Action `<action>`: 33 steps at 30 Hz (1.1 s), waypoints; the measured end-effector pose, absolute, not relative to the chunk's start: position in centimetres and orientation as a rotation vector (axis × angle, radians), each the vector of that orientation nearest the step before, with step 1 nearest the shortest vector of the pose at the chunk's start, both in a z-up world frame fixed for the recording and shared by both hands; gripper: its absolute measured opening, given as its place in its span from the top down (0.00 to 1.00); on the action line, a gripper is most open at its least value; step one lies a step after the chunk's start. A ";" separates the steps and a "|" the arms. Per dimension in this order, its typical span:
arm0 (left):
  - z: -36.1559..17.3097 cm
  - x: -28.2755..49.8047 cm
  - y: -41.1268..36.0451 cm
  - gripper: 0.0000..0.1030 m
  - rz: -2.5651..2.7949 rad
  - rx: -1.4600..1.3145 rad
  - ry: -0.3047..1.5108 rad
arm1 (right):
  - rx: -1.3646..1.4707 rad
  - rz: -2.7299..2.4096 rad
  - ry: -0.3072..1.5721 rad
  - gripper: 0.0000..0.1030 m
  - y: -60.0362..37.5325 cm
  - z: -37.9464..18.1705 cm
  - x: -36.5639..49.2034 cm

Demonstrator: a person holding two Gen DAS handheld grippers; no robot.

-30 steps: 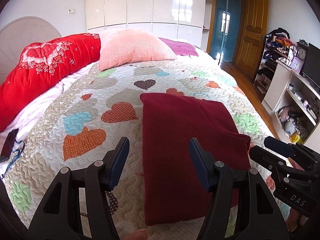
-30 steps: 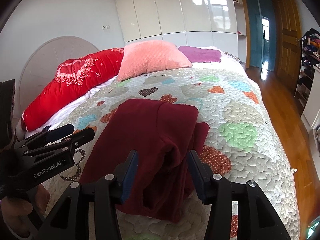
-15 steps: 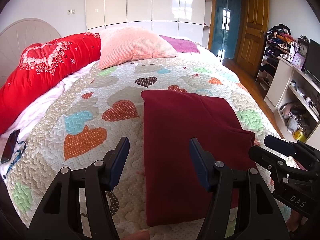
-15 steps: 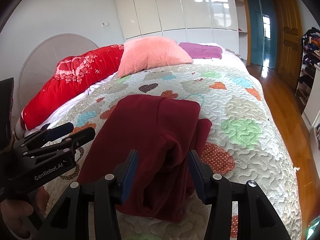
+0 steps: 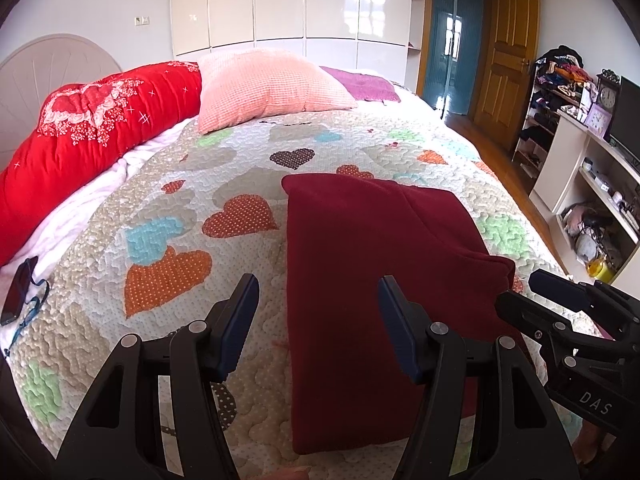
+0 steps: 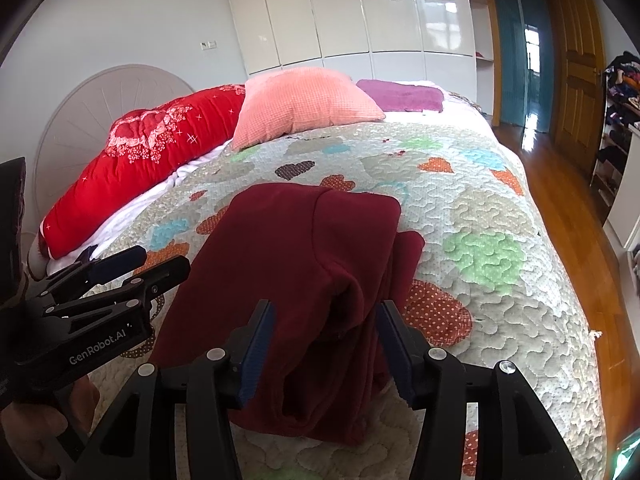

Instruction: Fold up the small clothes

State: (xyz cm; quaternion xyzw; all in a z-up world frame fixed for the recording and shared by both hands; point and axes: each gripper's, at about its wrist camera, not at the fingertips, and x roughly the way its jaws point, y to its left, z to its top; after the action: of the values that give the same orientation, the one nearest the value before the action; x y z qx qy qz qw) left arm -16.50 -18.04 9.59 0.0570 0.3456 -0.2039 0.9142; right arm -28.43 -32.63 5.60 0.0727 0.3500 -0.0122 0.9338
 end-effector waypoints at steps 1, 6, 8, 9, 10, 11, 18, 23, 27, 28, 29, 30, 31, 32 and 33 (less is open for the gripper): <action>9.5 -16.5 -18.0 0.40 -0.420 0.118 0.712 | 0.150 -0.026 0.717 0.47 -32.6 5.6 -28.4; 9.6 -16.4 -18.0 0.40 -0.423 0.123 0.714 | 0.155 -0.025 0.726 0.45 -32.4 5.4 -28.2; 9.6 -16.4 -18.1 0.40 -0.424 0.124 0.713 | 0.148 -0.024 0.722 0.45 -32.3 5.6 -28.1; 9.6 -16.4 -18.1 0.40 -0.425 0.125 0.713 | 0.145 -0.024 0.720 0.45 -32.2 5.6 -28.1; 9.6 -16.4 -18.1 0.40 -0.426 0.126 0.715 | 0.141 -0.022 0.720 0.45 -32.1 5.7 -28.1; 9.6 -16.3 -18.1 0.40 -0.425 0.128 0.716 | 0.140 -0.021 0.722 0.45 -32.0 5.7 -28.0; 9.4 -16.2 -18.2 0.40 -0.426 0.134 0.722 | 0.150 -0.021 0.731 0.45 -32.1 5.4 -28.0; 9.3 -16.2 -18.2 0.40 -0.428 0.133 0.722 | 0.151 -0.023 0.731 0.44 -32.0 5.3 -28.0; 9.3 -16.2 -18.2 0.40 -0.426 0.127 0.719 | 0.155 -0.023 0.736 0.44 -31.8 5.2 -28.0; 9.4 -16.2 -18.2 0.40 -0.425 0.125 0.719 | 0.154 -0.022 0.736 0.44 -31.8 5.2 -28.1; 9.4 -16.2 -18.1 0.40 -0.425 0.123 0.719 | 0.154 -0.022 0.736 0.44 -31.8 5.2 -28.0; 9.4 -16.1 -18.1 0.40 -0.425 0.121 0.719 | 0.155 -0.022 0.736 0.44 -31.8 5.2 -28.0; 9.3 -16.2 -18.1 0.40 -0.424 0.121 0.719 | 0.155 -0.021 0.734 0.44 -31.8 5.2 -28.1; 9.3 -16.2 -18.1 0.40 -0.424 0.121 0.720 | 0.154 -0.021 0.734 0.44 -31.8 5.2 -28.1; 9.3 -16.2 -18.2 0.40 -0.424 0.123 0.720 | 0.154 -0.021 0.734 0.44 -31.8 5.2 -28.1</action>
State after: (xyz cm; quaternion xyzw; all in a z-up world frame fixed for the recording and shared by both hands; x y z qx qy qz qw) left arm -16.17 -18.17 9.30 0.0595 0.3496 -0.2057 0.9121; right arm -28.05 -31.82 5.21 0.0752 0.3585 -0.0102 0.9304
